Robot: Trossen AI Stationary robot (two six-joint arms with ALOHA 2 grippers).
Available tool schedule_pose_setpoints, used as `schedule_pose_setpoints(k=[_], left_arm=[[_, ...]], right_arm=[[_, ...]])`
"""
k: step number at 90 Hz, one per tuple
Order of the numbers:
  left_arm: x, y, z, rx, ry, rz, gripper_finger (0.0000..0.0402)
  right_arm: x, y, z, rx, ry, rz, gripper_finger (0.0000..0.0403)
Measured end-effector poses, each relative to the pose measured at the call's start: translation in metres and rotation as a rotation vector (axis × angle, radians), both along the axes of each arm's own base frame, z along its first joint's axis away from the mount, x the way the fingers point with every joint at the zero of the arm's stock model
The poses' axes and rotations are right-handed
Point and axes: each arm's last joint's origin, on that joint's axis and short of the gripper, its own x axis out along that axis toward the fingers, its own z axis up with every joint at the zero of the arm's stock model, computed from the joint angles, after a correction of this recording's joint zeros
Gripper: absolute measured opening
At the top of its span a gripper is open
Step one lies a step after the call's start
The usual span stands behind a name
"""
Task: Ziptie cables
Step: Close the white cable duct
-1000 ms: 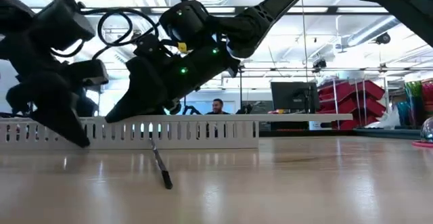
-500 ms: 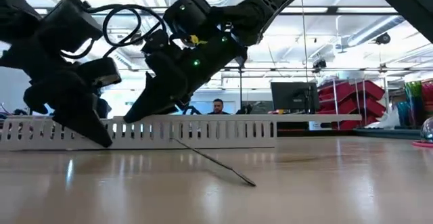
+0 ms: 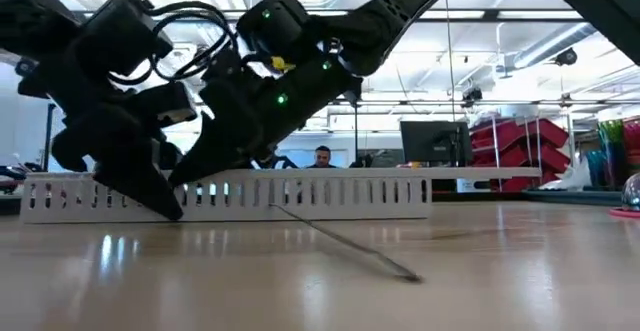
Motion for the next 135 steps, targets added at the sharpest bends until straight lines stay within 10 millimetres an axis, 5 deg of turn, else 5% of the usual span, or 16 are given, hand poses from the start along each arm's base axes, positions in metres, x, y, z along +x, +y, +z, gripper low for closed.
schedule_pose_setpoints(k=[93,135], left_arm=[[-0.0007,0.0017,0.0013,0.029,-0.009,0.049,0.0233],[-0.0005,0.0021,0.0016,-0.003,-0.020,0.111,0.0241]], right_arm=[[0.0040,-0.0006,0.0072,-0.016,-0.030,-0.004,0.0307],[0.0038,-0.0008,0.0070,-0.013,-0.027,-0.001,0.0288]])
